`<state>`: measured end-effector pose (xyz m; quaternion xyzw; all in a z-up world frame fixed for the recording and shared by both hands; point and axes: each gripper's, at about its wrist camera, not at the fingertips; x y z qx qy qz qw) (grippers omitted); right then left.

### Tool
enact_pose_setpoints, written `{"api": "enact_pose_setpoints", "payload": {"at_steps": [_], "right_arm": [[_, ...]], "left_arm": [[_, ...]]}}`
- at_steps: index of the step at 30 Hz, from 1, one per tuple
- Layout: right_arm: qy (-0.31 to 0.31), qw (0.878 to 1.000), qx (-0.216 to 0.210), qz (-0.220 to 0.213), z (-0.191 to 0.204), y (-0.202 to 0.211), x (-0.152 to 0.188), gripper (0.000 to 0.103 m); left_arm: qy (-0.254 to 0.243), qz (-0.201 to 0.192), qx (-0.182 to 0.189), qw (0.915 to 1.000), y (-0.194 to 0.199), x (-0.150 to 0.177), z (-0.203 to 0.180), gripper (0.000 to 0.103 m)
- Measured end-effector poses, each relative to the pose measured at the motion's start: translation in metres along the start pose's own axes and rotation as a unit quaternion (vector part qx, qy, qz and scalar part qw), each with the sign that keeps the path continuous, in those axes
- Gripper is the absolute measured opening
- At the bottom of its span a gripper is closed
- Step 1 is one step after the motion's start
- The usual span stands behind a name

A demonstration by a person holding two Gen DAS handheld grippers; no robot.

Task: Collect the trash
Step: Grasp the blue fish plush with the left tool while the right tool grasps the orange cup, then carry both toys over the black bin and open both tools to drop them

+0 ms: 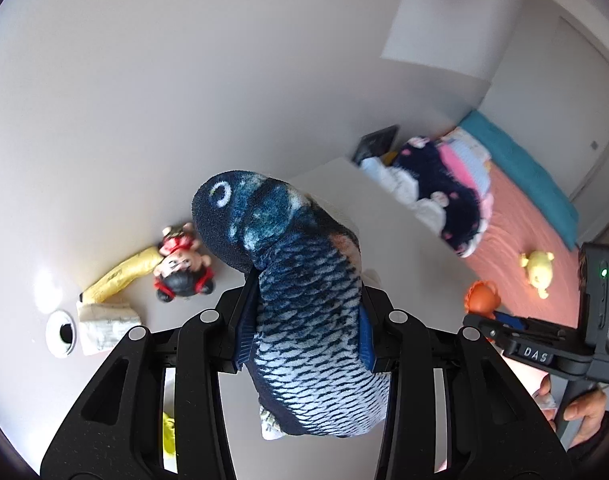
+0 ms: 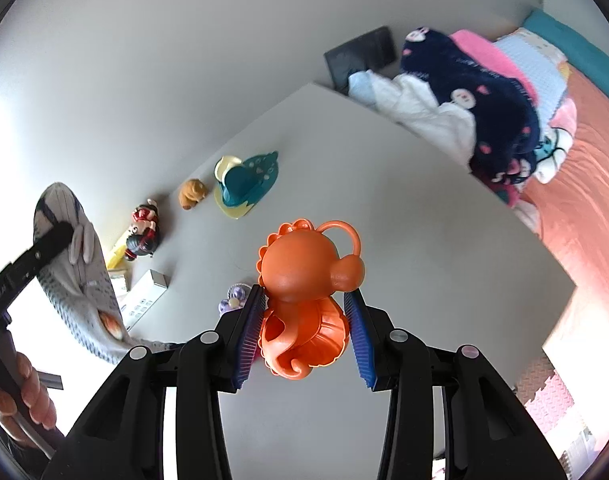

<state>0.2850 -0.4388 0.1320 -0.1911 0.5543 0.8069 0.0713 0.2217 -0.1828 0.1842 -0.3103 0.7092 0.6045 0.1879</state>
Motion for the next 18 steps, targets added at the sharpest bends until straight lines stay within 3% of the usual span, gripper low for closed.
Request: {"api": "enact_pose_setpoints", "payload": {"at_steps": [9,14,18], "right_arm": [[-0.032,0.998,0.024,-0.045,-0.047,0.067,0.03,0.043],[-0.07,0.994,0.047,-0.062,-0.087,0.1,0.057,0.043],[-0.105,0.989,0.07,-0.074,-0.121,0.124,0.088,0.043]], "left_arm": [[-0.063,-0.004,0.075,0.9951,0.014,0.003,-0.073,0.042],[-0.121,0.025,0.127,0.9842,-0.001,0.025,-0.133,0.043],[-0.164,0.051,0.169,0.9706,-0.012,0.046,-0.183,0.044]]}}
Point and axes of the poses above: each gripper's, at about its wrist camera, not at the fingertips, and y roughly against the way its jaws point, z to its left, x to its underside, and after that the axes turned 1 degree about -y, right-handed
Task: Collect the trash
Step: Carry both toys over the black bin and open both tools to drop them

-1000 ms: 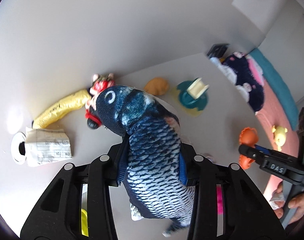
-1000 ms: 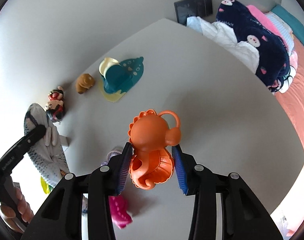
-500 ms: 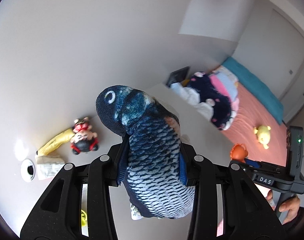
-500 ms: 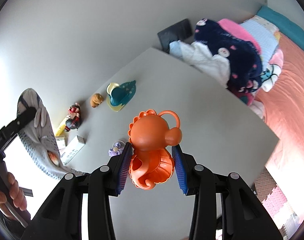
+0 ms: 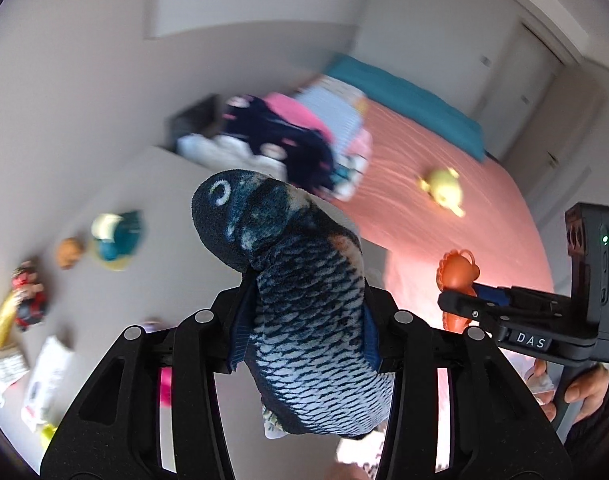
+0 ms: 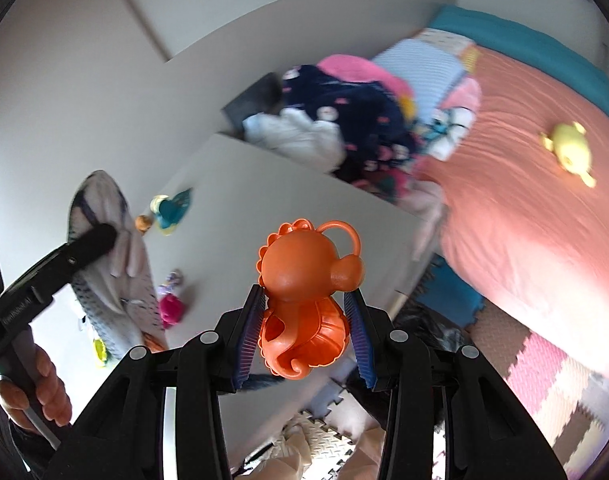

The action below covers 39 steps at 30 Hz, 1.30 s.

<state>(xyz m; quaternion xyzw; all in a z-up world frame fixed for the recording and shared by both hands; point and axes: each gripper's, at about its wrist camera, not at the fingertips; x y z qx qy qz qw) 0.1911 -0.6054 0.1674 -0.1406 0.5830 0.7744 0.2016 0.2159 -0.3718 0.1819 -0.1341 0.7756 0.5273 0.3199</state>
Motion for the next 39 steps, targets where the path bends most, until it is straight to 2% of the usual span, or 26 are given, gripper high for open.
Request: {"api": "enact_pose_setpoints", "payload": {"at_steps": [6,12,17,22,23,24,26,27,30,39], "right_arm": [[-0.044,0.999,0.026,-0.01,-0.052,0.027,0.034,0.043],[-0.088,0.995,0.045,-0.007,-0.099,0.04,0.065,0.043],[-0.112,0.992,0.051,0.004,-0.127,0.037,0.08,0.043],[-0.123,0.991,0.054,0.024,-0.146,0.028,0.091,0.043],[-0.123,0.99,0.056,0.031,-0.148,0.025,0.093,0.043],[-0.126,0.99,0.061,0.034,-0.151,0.025,0.096,0.047],[-0.125,0.989,0.069,0.03,-0.154,0.027,0.101,0.053],[-0.124,0.989,0.072,0.028,-0.155,0.028,0.102,0.053],[-0.126,0.989,0.073,0.023,-0.157,0.031,0.104,0.053],[-0.106,0.992,0.07,0.018,-0.143,0.032,0.099,0.053]], "left_arm": [[-0.059,0.04,0.054,0.996,-0.036,0.006,-0.065,0.046],[-0.113,0.083,0.091,0.9859,-0.07,0.023,-0.124,0.046],[-0.138,0.124,0.101,0.9774,-0.1,0.042,-0.156,0.048],[-0.151,0.158,0.102,0.9704,-0.124,0.058,-0.171,0.05],[-0.154,0.167,0.104,0.9682,-0.128,0.061,-0.173,0.058],[-0.161,0.177,0.103,0.9655,-0.133,0.065,-0.175,0.076],[-0.163,0.166,0.087,0.9687,-0.134,0.066,-0.178,0.098],[-0.161,0.153,0.076,0.972,-0.133,0.065,-0.176,0.098],[-0.146,0.152,0.071,0.9749,-0.135,0.06,-0.17,0.098],[-0.124,0.142,0.062,0.9802,-0.123,0.052,-0.15,0.098]]}}
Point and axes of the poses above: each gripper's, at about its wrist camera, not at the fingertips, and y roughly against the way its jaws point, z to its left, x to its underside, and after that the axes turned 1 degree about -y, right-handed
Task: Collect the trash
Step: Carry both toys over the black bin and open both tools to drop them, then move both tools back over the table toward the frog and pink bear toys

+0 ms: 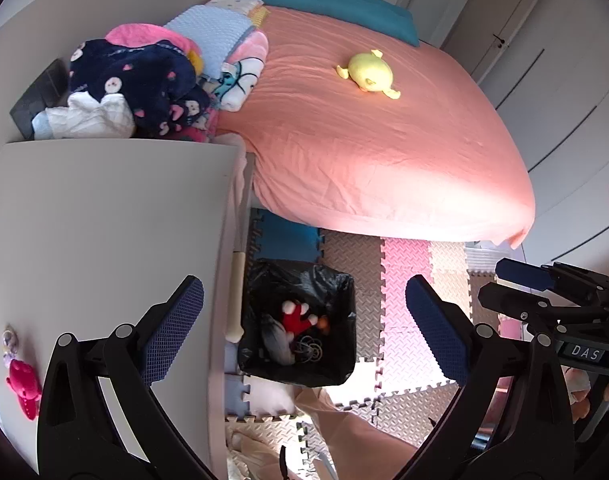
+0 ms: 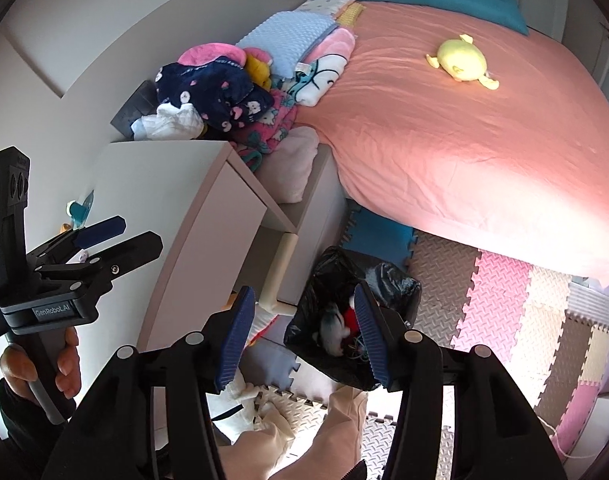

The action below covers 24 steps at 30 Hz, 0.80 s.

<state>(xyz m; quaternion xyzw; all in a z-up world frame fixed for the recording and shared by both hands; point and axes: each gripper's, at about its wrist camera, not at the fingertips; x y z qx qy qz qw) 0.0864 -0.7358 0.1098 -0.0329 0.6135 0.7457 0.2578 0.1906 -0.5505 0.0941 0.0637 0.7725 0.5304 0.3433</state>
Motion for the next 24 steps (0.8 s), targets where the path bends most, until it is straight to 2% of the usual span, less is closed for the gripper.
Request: {"api": "enact_pose_setpoints", "payload": {"at_steps": [12,19,24], "right_arm": [[0.065,0.998,-0.025,0.005,0.06,-0.004,-0.005,0.057],[0.119,0.991,-0.051,0.016,0.117,-0.014,-0.006,0.057],[0.161,0.984,-0.07,0.027,0.162,-0.022,-0.005,0.057]], "left_arm": [[0.042,-0.02,-0.016,0.9988,0.032,0.018,0.042,0.098],[0.083,-0.039,-0.041,0.9949,0.062,0.039,0.084,0.098],[0.12,-0.053,-0.066,0.9891,0.086,0.064,0.117,0.098]]}}
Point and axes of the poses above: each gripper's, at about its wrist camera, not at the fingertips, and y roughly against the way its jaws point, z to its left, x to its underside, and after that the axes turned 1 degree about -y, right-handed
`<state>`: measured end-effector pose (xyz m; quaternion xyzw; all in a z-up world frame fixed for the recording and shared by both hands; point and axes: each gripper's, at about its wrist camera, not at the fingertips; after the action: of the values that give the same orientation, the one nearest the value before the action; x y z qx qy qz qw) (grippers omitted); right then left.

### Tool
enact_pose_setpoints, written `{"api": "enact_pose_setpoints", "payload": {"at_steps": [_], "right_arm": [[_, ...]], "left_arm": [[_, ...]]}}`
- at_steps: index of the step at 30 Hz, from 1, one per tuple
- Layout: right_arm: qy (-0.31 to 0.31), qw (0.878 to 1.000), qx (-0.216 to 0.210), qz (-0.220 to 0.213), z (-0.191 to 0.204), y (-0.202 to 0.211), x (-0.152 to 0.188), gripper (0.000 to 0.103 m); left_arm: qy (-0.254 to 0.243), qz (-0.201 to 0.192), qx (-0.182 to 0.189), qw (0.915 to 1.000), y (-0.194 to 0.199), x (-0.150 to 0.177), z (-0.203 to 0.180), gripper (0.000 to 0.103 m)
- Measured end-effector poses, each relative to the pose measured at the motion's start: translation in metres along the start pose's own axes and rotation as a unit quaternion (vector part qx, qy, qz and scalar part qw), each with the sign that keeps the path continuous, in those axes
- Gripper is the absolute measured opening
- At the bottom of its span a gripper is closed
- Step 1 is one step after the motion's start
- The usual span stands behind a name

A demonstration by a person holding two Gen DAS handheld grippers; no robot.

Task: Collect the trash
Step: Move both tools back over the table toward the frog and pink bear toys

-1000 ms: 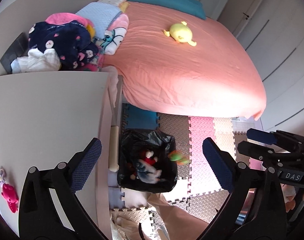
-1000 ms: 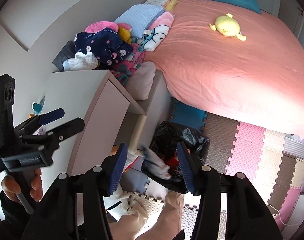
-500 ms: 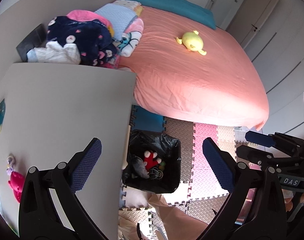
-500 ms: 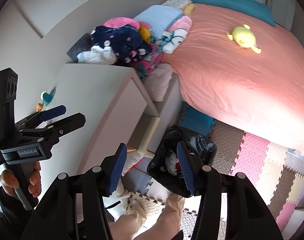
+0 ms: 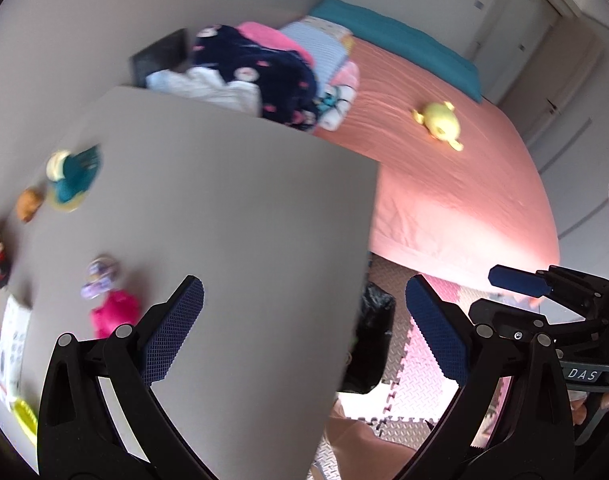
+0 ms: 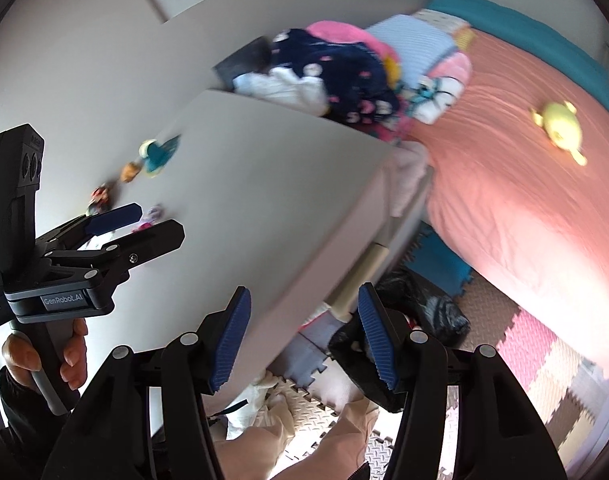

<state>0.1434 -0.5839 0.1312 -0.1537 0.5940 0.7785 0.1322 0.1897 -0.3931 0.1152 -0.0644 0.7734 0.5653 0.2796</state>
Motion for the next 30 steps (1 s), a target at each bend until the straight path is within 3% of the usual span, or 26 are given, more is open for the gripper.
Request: {"api": "enact_pose_setpoints", "payload": {"at_steps": [11,24,30], "right_arm": [[0.088,0.994,-0.044,0.037,0.094,-0.04,-0.018,0.057],[0.149,0.982,-0.087,0.081,0.185,-0.105,-0.009,0.057],[0.143,0.981,-0.091,0.09,0.209,-0.13,-0.01,0.057]], "left_arm": [[0.102,-0.025,-0.057,0.9928,0.049,0.039,0.095,0.098],[0.2,-0.032,-0.141,0.9691,0.101,0.13,0.196,0.098],[0.251,-0.025,-0.154,0.9554,0.106,0.171,0.236,0.098]]}}
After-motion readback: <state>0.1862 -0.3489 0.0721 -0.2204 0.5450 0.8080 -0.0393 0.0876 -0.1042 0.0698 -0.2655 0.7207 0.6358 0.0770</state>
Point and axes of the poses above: each gripper's, at about its wrist camera, not at the fingertips, and y roughly against the way its jaws point, z to its left, x to its underside, and after that the axes turned 1 degree about -y, right-handed
